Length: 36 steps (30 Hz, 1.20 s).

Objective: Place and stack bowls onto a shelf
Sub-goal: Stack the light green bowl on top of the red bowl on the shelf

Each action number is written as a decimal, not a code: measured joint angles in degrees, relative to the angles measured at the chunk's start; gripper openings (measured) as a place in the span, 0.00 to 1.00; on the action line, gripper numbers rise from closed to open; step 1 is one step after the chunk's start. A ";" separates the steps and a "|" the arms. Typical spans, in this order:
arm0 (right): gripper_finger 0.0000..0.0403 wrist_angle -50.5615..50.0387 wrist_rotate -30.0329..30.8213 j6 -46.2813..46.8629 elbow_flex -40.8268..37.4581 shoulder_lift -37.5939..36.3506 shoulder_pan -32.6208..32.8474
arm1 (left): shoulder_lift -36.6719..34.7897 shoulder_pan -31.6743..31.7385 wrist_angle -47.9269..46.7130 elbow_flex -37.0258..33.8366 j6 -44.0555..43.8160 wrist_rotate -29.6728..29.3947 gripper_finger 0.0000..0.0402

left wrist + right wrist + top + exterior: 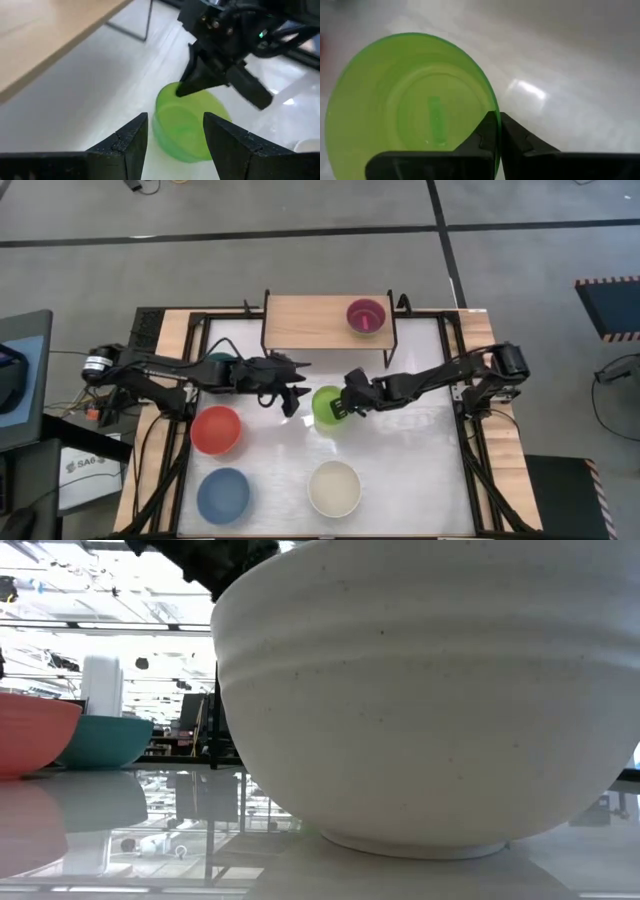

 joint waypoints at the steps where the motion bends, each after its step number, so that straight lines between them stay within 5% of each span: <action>1: 0.07 -0.86 1.46 -0.63 0.50 -0.41 0.19 | 0.42 0.36 1.46 0.01 0.54 1.25 0.44; 9: 0.06 -8.82 10.77 -8.62 7.59 -2.15 1.24 | 6.49 3.68 6.41 1.13 2.33 9.21 0.44; 24: 0.06 -22.39 20.08 -17.68 17.67 -2.02 1.87 | 8.20 5.06 -4.38 14.27 16.41 -5.29 0.09; 29: 0.06 -22.56 20.20 -17.67 17.69 -2.00 1.08 | 8.20 5.95 -4.64 15.89 17.32 -2.79 0.12; 36: 0.06 -22.58 20.29 -17.96 17.69 -2.00 1.17 | 8.20 7.70 -6.36 16.00 17.85 1.37 0.28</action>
